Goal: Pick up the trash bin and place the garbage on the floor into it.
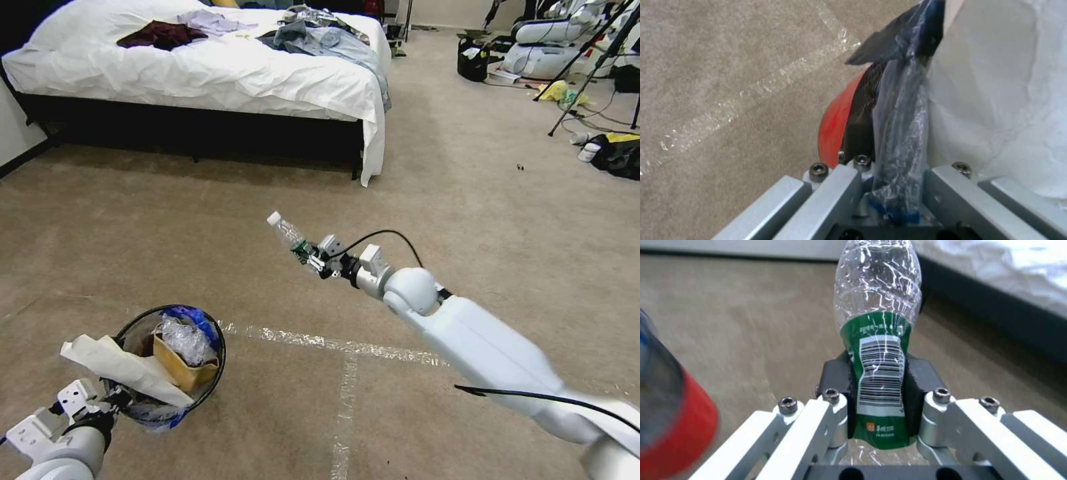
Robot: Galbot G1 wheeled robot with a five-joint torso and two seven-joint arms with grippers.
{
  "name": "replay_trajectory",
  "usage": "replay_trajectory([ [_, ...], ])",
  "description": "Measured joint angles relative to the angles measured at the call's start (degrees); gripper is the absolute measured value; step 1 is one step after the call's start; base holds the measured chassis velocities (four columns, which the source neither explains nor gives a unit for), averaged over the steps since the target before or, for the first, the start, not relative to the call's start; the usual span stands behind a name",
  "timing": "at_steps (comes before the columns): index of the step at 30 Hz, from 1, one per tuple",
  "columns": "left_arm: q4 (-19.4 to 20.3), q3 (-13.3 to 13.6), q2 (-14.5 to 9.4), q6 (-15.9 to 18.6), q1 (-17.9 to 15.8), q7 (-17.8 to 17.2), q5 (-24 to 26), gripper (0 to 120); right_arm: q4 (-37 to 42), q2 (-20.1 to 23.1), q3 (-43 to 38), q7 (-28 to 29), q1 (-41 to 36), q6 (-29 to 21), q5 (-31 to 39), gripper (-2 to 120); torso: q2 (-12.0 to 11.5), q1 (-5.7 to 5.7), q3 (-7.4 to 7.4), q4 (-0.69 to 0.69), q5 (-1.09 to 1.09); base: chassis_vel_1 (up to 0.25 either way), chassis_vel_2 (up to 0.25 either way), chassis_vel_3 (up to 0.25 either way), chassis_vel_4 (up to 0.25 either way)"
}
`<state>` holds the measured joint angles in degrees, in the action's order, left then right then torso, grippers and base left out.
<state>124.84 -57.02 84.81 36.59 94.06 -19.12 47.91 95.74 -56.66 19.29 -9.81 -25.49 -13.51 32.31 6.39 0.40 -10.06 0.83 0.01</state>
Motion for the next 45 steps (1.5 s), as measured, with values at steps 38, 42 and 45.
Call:
replay_trajectory([
  [38,0.6,-0.1,-0.9,0.7,-1.1,-0.3,1.2,0,12.6,-14.8,26.6,29.6,17.7,-26.2,33.6,19,0.0,0.0,0.0,-0.02,-0.02,0.0,0.0,0.0,0.0],
  [42,0.5,-0.3,-1.1,0.8,-1.4,-0.4,1.5,0,11.7,-15.4,28.3,29.9,18.0,-26.8,33.9,19,0.0,0.0,0.0,-0.02,-0.02,0.0,0.0,0.0,0.0],
  [45,0.5,-0.4,-1.2,0.8,-1.5,-0.5,1.7,0,11.2,-15.9,29.3,30.4,18.0,-27.3,34.2,19,0.0,0.0,0.0,-0.01,-0.01,0.0,0.0,0.0,0.0],
])
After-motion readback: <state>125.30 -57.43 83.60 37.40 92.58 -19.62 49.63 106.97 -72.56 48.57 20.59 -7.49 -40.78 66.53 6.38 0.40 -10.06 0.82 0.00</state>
